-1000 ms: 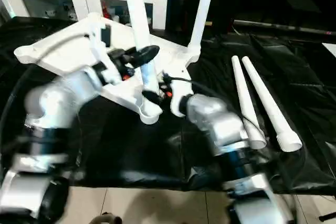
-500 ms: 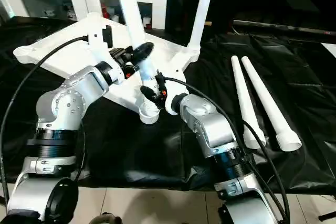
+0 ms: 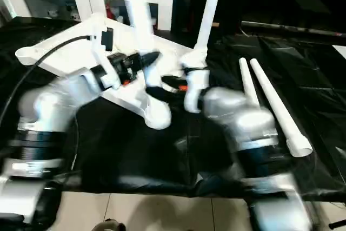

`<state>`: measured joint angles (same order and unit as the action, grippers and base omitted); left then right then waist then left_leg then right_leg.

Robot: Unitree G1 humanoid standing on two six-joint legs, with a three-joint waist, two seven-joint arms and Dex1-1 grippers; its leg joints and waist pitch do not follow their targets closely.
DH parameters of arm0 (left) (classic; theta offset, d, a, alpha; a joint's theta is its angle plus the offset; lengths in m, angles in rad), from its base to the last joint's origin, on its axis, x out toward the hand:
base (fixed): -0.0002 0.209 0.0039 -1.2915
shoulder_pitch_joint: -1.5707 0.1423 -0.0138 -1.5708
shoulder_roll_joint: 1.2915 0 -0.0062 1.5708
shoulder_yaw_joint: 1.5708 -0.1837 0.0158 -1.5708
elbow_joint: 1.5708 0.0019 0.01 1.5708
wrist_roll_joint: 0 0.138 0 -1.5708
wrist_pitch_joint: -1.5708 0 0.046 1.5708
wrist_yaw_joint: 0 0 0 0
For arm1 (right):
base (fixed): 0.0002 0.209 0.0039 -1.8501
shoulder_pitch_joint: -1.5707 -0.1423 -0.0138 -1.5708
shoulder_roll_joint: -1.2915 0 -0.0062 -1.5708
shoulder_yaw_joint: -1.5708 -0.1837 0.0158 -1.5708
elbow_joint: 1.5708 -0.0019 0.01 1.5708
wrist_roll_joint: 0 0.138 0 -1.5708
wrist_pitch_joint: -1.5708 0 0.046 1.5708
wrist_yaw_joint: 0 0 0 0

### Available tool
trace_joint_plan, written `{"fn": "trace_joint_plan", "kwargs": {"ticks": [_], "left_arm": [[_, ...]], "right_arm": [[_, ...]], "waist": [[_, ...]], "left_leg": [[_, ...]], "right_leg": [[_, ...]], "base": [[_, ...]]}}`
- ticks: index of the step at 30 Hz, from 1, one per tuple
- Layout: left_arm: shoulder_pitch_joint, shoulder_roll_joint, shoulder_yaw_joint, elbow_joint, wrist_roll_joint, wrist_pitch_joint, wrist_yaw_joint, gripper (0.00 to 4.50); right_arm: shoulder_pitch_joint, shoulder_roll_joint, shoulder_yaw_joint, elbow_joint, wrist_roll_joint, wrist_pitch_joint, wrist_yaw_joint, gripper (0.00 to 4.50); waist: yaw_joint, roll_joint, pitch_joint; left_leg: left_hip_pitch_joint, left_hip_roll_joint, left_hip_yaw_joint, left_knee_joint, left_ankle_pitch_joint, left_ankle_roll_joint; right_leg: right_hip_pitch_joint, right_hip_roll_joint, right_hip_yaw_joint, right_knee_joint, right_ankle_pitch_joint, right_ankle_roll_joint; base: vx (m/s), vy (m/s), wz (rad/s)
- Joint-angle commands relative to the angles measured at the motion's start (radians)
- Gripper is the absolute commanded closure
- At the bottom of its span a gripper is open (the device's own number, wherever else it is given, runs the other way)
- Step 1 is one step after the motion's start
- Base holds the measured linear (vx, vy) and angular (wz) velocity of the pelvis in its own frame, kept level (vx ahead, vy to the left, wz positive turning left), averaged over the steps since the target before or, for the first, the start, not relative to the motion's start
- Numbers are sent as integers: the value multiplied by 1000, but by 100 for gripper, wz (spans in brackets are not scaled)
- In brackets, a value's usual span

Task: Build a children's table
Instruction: Pick table leg

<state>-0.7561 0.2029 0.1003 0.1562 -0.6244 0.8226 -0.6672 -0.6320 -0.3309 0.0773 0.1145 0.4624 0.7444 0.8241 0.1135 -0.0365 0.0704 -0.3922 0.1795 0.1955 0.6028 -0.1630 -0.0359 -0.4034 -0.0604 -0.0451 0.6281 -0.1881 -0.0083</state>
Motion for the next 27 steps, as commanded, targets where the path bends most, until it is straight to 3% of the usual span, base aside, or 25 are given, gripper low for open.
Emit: {"fn": "trace_joint_plan", "kwargs": {"ticks": [1, 5, 9, 16, 19, 27], "left_arm": [[-34, 11, 8, -49, -70, 44, -63, 262], [-66, 27, 38, -64, -153, 94, -130, 264], [-75, 29, 42, -55, -163, 97, -140, 264], [-67, 36, 40, -60, -184, 115, -144, 264], [-63, 38, 36, -61, -181, 114, -146, 264], [-49, 61, -28, -76, -113, 82, -166, 264]], "right_arm": [[6, -30, -16, -32, 38, 45, 56, 140], [14, -74, 3, -46, 62, 83, 106, 140], [18, -85, 15, -53, 66, 103, 117, 167], [20, -84, 30, -57, 70, 121, 110, 221], [21, -80, 31, -59, 69, 120, 107, 250], [27, -68, 35, -75, 82, 119, 110, 257]], "waist": [[2, -3, -81], [2, -3, -79], [3, -2, -78], [4, -3, -81], [3, -2, -81], [5, -3, -81]], "left_leg": [[25, 46, -21, -60, -131, -2], [27, 43, -21, -60, -148, -10], [27, 46, -23, -61, -152, -20], [27, 45, -23, -60, -135, -18], [28, 46, -23, -60, -138, -20], [27, 46, -23, -61, -136, -24]], "right_leg": [[53, -80, 45, -66, -118, -202], [52, -79, 43, -71, -167, -200], [51, -80, 44, -74, -192, -187], [52, -79, 44, -69, -159, -190], [51, -79, 44, -70, -164, -191], [52, -79, 44, -70, -168, -181]], "base": [[0, 0, 0], [0, 0, 0], [0, 0, 0], [0, 0, 0], [0, 0, 0], [0, 0, 0]]}}
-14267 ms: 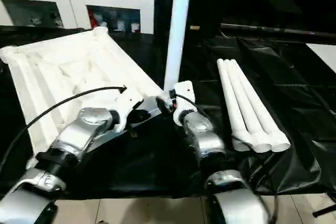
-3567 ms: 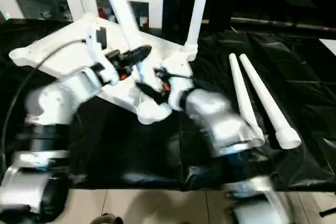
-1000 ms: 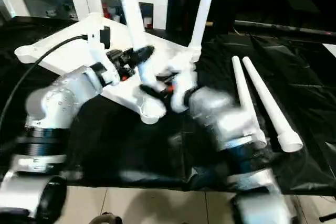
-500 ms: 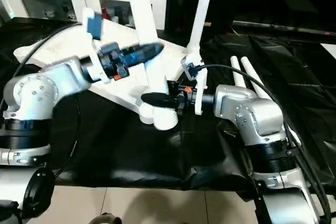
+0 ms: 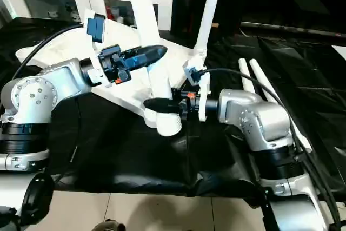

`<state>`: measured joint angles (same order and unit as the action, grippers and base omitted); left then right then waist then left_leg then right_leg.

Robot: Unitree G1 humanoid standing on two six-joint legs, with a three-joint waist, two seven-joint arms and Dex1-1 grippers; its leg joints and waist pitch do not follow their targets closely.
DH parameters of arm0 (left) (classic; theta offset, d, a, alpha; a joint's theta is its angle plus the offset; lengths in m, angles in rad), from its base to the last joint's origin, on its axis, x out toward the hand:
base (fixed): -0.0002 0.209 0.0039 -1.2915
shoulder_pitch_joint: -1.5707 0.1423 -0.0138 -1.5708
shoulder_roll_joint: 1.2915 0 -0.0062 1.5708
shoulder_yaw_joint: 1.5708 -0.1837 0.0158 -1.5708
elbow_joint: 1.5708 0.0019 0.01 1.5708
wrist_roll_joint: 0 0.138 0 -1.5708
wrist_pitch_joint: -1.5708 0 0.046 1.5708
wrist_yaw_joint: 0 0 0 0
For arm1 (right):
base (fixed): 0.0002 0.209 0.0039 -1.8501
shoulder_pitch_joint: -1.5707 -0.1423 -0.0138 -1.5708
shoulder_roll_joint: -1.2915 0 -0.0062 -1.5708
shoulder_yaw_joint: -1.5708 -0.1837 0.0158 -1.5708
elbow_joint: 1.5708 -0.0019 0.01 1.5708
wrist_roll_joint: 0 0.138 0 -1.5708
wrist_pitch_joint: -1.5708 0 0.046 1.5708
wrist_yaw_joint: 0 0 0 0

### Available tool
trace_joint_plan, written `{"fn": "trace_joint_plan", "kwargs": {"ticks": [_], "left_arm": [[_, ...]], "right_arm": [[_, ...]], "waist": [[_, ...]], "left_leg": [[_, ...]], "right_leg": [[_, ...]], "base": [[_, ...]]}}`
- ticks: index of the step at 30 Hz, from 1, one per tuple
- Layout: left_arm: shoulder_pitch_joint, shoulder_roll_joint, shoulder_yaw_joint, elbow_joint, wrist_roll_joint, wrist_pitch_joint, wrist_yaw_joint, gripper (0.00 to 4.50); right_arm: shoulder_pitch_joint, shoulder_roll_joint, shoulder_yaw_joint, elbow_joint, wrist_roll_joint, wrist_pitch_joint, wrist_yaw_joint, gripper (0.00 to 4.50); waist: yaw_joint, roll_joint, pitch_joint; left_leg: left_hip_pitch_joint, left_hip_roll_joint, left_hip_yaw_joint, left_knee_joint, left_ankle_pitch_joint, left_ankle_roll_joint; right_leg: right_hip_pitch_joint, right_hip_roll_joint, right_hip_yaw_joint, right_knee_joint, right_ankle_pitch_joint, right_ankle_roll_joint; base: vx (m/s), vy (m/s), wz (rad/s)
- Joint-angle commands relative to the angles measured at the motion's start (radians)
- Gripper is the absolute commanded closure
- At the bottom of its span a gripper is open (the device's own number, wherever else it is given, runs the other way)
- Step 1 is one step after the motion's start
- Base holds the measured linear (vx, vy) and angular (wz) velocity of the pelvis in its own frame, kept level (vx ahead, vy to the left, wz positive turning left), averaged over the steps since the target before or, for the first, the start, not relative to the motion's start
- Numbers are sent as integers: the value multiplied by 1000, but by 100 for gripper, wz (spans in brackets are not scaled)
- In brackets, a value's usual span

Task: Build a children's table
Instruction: Pick table leg

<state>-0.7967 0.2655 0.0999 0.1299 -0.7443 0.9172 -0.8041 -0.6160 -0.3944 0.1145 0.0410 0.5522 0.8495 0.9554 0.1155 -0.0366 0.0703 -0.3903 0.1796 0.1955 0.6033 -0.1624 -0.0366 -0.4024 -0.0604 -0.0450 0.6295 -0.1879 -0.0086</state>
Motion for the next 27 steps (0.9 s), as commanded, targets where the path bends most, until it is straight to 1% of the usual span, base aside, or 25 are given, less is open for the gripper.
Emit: {"fn": "trace_joint_plan", "kwargs": {"ticks": [1, 2, 3, 8, 9, 11, 12, 13, 14, 15, 16, 17, 18, 20, 23, 25, 26, 27], "left_arm": [[-5, 2, -38, -50, 17, -19, -30, 264], [-2, 3, -45, -52, 21, -22, -31, 264], [1, -2, -44, -54, 22, -26, -22, 264], [7, -27, -41, -64, 33, -41, 33, 265], [12, -39, -47, -66, 59, -66, 68, 265], [11, -52, -47, -57, 78, -75, 106, 265], [10, -62, -44, -49, 85, -73, 131, 265], [11, -84, -37, -38, 86, -57, 174, 265], [11, -84, -37, -38, 86, -57, 174, 230], [13, -97, -38, -35, 95, -57, 199, 230], [13, -101, -38, -34, 98, -57, 206, 209], [14, -109, -44, -28, 118, -73, 233, 195], [14, -109, -44, -28, 118, -73, 233, 188], [14, -118, -46, -16, 155, -104, 265, 175], [16, -108, -65, -6, 197, -130, 278, 167], [17, -106, -71, -6, 213, -139, 293, 167], [16, -109, -66, -6, 209, -133, 300, 167], [16, -110, -64, -6, 207, -132, 302, 184]], "right_arm": [[12, -3, -1, -3, -7, 14, -23, 259], [12, -1, 1, -4, -8, 12, -25, 259], [13, 0, 6, -3, -15, 6, -30, 259], [19, 8, 18, -9, -29, -6, -39, 259], [19, 12, 21, -10, -32, -9, -45, 259], [19, 14, 24, -8, -37, -13, -50, 259], [18, 16, 26, -5, -41, -16, -54, 259], [16, 20, 33, 3, -53, -25, -63, 260], [16, 20, 33, 3, -53, -25, -63, 260], [13, 22, 41, 11, -65, -35, -72, 260], [12, 22, 43, 14, -69, -38, -74, 260], [9, 24, 49, 24, -81, -47, -83, 260], [9, 24, 49, 24, -81, -47, -83, 260], [4, 27, 53, 35, -94, -56, -96, 260], [-2, 30, 53, 47, -106, -63, -108, 260], [-3, 32, 51, 53, -111, -67, -114, 260], [-4, 34, 48, 56, -113, -69, -118, 260], [-5, 35, 47, 58, -115, -70, -120, 260]], "waist": [[2, -4, -81], [3, -3, -81], [3, -1, -81], [3, -3, -81], [2, -2, -81], [4, -4, -82], [4, -4, -81], [3, -7, -81], [4, -7, -81], [3, -8, -81], [3, -7, -81], [3, -9, -82], [3, -9, -82], [1, -9, -81], [1, -7, -83], [0, -6, -82], [1, -5, -83], [1, -6, -82]], "left_leg": [[25, 46, -23, -62, -137, -24], [25, 46, -23, -62, -138, -24], [26, 46, -23, -61, -139, -25], [25, 47, -23, -61, -141, -29], [25, 49, -24, -61, -140, -29], [25, 46, -23, -60, -136, -25], [24, 46, -22, -61, -137, -24], [23, 46, -23, -60, -137, -25], [23, 46, -23, -60, -135, -25], [23, 46, -23, -60, -133, -22], [23, 46, -23, -60, -135, -23], [22, 45, -23, -59, -130, -23], [23, 46, -23, -59, -127, -22], [21, 45, -24, -59, -125, -16], [23, 46, -24, -58, -122, -13], [23, 46, -24, -60, -124, -15], [23, 46, -24, -59, -126, -16], [23, 46, -23, -58, -128, -17]], "right_leg": [[51, -79, 44, -71, -168, -180], [50, -80, 44, -72, -171, -180], [50, -80, 44, -72, -173, -180], [51, -81, 44, -71, -167, -184], [51, -81, 44, -71, -161, -186], [51, -80, 44, -71, -160, -183], [51, -80, 44, -72, -163, -182], [53, -81, 44, -72, -171, -180], [53, -81, 44, -73, -172, -179], [52, -80, 44, -74, -174, -176], [52, -81, 44, -74, -176, -175], [53, -80, 44, -74, -174, -172], [52, -80, 44, -74, -172, -171], [54, -79, 44, -75, -167, -166], [52, -79, 44, -75, -167, -161], [51, -78, 43, -73, -159, -166], [51, -78, 44, -73, -159, -167], [51, -79, 44, -73, -160, -170]], "base": [[0, 0, 0], [0, 0, 0], [0, 0, 0], [0, 0, 0], [0, 0, 0], [0, 0, 0], [0, 0, 0], [0, 0, 0], [0, 0, 0], [0, 0, 0], [0, 0, 0], [0, 0, 0], [0, 0, 0], [0, 0, 0], [0, 0, 0], [0, 0, 0], [0, 0, 0], [0, 0, 0]]}}
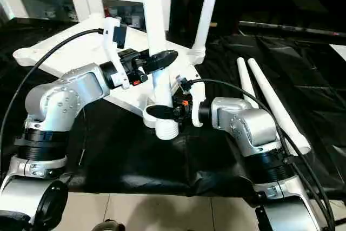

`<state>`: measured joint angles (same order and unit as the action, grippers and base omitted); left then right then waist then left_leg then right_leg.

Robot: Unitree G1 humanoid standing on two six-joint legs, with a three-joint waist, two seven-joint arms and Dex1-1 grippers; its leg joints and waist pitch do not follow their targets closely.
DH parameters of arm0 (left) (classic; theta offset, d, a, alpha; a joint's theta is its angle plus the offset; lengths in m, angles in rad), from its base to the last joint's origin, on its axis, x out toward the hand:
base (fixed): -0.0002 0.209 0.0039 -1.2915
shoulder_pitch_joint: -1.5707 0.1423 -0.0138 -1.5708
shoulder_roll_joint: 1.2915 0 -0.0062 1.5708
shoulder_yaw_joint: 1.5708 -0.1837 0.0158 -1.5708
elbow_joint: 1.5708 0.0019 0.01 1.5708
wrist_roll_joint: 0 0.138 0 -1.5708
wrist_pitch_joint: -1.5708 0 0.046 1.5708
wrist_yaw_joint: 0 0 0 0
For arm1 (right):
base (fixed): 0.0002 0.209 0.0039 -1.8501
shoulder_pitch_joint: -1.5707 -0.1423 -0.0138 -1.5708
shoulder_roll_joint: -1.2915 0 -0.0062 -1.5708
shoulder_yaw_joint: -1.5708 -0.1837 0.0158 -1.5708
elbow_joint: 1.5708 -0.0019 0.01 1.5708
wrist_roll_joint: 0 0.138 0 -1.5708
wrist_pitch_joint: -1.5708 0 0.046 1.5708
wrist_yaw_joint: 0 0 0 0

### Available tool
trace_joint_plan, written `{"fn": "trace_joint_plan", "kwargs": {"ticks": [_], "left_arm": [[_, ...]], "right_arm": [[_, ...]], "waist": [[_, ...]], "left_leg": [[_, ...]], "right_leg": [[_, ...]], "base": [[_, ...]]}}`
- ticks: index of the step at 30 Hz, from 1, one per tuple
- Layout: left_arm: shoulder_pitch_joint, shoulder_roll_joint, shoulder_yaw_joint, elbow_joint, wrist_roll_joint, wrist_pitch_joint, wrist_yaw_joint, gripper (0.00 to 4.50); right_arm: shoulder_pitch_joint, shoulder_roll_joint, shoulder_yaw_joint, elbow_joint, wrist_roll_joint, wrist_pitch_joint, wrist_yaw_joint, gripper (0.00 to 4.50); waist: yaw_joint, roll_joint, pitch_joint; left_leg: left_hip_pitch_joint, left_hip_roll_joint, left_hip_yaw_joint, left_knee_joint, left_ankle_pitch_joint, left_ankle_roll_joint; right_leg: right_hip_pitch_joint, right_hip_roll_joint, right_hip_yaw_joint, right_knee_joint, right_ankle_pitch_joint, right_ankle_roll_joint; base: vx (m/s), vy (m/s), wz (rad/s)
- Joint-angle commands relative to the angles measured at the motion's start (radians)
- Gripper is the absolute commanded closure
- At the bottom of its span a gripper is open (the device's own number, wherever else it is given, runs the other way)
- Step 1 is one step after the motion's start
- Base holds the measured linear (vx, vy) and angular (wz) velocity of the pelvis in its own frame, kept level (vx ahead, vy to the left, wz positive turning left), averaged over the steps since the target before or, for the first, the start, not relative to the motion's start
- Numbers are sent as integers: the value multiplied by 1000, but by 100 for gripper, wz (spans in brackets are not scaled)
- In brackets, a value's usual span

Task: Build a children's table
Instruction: Pick table leg

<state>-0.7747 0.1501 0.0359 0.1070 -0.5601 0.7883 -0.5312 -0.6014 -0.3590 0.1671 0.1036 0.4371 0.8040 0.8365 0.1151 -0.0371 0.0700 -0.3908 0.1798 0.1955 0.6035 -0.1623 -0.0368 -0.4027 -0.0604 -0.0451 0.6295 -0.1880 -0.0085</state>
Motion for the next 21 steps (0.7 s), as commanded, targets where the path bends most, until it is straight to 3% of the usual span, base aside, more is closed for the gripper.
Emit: {"fn": "trace_joint_plan", "kwargs": {"ticks": [1, 4, 7, 10, 15, 16, 21], "left_arm": [[-7, 1, 9, 17, 15, 2, 34, 202], [-9, -7, 23, 14, 3, 8, 41, 205], [-8, -16, 36, 11, -12, 13, 37, 249], [-9, -33, 64, 8, -46, 24, 43, 264], [-9, -5, 26, 7, -11, -16, 12, 268], [-9, 9, 5, 5, 7, -28, -3, 268], [-12, 40, -28, -10, 17, -25, -60, 268]], "right_arm": [[-20, 2, -8, -2, -3, -27, -5, 260], [-23, 6, -10, 4, -11, -33, -10, 260], [-24, 8, -10, 7, -12, -36, -12, 260], [-24, 13, -12, 11, -21, -47, -15, 260], [-20, 13, -7, 6, -31, -77, -13, 260], [-19, 16, -15, 7, -23, -78, -9, 205], [-27, 15, -41, 20, 9, -59, 16, 165]], "waist": [[2, -4, -82], [2, -3, -82], [1, -4, -83], [1, -4, -83], [3, -8, -82], [2, -5, -82], [1, -7, -82]], "left_leg": [[24, 46, -23, -59, -130, -17], [24, 46, -24, -59, -133, -19], [23, 45, -24, -59, -131, -17], [23, 44, -23, -58, -129, -14], [24, 45, -24, -59, -136, -10], [25, 46, -24, -60, -134, -13], [26, 47, -23, -60, -133, -11]], "right_leg": [[51, -79, 44, -74, -162, -172], [52, -79, 43, -73, -160, -178], [53, -79, 43, -72, -144, -182], [54, -78, 43, -70, -135, -189], [52, -80, 43, -75, -166, -177], [51, -80, 43, -74, -166, -174], [50, -79, 44, -72, -162, -170]], "base": [[0, 0, 0], [0, 0, 0], [0, 0, 0], [0, 0, 0], [0, 0, 0], [0, 0, 0], [0, 0, 0]]}}
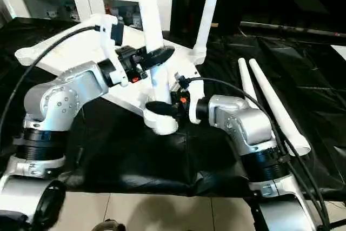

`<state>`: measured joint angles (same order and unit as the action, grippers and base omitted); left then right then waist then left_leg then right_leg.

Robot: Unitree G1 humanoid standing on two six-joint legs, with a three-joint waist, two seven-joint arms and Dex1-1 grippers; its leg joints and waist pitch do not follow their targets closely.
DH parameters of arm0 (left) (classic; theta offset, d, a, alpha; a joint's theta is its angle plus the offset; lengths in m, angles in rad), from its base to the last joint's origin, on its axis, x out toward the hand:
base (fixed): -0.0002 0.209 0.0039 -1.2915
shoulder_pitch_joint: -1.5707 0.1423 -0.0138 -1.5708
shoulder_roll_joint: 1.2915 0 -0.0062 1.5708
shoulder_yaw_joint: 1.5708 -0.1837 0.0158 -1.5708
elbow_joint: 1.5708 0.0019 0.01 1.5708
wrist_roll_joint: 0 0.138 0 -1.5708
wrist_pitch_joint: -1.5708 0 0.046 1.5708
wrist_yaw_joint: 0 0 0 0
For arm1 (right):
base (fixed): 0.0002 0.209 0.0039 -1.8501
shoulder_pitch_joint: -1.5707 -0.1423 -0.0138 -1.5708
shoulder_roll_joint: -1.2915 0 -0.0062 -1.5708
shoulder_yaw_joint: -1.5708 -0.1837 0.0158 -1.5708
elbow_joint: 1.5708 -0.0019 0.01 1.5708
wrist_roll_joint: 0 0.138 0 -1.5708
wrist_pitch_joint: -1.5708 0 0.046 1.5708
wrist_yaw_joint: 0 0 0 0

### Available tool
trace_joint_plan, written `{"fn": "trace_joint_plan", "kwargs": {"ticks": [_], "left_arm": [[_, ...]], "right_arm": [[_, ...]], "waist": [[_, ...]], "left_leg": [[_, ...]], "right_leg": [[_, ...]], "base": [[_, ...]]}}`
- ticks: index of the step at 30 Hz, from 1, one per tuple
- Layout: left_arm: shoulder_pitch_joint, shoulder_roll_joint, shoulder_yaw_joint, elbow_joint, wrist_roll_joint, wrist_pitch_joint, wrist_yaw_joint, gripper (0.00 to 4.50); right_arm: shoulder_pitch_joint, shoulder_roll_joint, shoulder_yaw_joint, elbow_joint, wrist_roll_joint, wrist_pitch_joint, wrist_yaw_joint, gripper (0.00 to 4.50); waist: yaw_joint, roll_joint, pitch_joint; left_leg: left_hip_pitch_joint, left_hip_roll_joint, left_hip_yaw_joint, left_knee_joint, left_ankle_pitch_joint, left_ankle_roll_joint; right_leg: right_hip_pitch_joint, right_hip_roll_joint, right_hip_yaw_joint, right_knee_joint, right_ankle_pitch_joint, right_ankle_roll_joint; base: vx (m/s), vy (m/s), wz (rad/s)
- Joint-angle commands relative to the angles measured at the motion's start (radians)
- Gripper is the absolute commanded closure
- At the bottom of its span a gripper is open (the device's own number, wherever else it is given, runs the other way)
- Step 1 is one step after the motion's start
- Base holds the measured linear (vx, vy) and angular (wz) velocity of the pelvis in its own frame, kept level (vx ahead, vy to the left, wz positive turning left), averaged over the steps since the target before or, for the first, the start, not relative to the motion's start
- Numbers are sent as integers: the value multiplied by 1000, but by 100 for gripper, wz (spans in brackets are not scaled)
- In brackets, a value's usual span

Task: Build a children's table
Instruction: Pick table leg

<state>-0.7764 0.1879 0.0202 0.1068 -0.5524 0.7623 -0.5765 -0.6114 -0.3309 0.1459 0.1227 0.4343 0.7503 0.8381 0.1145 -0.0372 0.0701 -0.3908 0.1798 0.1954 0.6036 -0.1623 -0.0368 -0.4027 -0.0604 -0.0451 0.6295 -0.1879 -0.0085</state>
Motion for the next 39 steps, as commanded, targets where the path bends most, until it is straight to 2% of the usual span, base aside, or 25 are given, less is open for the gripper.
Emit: {"fn": "trace_joint_plan", "kwargs": {"ticks": [1, 2, 4, 10, 18, 37, 38, 39], "left_arm": [[-11, 4, -13, -15, 7, 4, -21, 268], [-11, 5, -13, -17, 5, 5, -24, 268], [-12, 18, -23, -32, -10, 15, -54, 268], [-15, 29, -27, -35, -21, 13, -81, 268], [-8, 23, -42, -49, -17, 15, -92, 268], [-12, 25, -43, -45, -12, 11, -106, 268], [-12, 25, -43, -44, -11, 10, -107, 268], [-12, 26, -43, -45, -11, 10, -108, 268]], "right_arm": [[-17, -20, -15, 1, 5, -9, 18, 153], [-17, -24, -13, 2, 1, -12, 20, 153], [-17, -46, -15, 4, 8, -1, 44, 143], [-9, -77, -17, -7, 37, 34, 99, 142], [-12, -47, -1, 11, 21, 39, 68, 142], [-13, -33, 30, 27, 5, 45, 60, 142], [-13, -32, 30, 28, 4, 45, 59, 170], [-14, -31, 30, 29, 4, 45, 58, 170]], "waist": [[1, -6, -81], [2, -6, -81], [3, -12, -81], [4, -11, -82], [3, -11, -82], [3, -9, -82], [3, -8, -82], [3, -9, -82]], "left_leg": [[26, 47, -23, -60, -131, -14], [26, 46, -22, -60, -132, -15], [25, 46, -21, -60, -127, -14], [23, 46, -22, -58, -118, -1], [24, 47, -22, -58, -119, -6], [25, 47, -23, -59, -126, -15], [25, 46, -23, -59, -123, -15], [25, 46, -22, -59, -123, -14]], "right_leg": [[50, -79, 44, -72, -162, -174], [50, -79, 44, -72, -162, -175], [51, -80, 44, -72, -164, -175], [53, -80, 44, -71, -155, -179], [51, -81, 43, -70, -156, -188], [51, -80, 44, -70, -159, -182], [51, -80, 43, -69, -152, -183], [51, -80, 43, -69, -150, -184]], "base": [[0, 0, 0], [0, 0, 0], [0, 0, 0], [0, 0, 0], [0, 0, 0], [0, 0, 0], [0, 0, 0], [0, 0, 0]]}}
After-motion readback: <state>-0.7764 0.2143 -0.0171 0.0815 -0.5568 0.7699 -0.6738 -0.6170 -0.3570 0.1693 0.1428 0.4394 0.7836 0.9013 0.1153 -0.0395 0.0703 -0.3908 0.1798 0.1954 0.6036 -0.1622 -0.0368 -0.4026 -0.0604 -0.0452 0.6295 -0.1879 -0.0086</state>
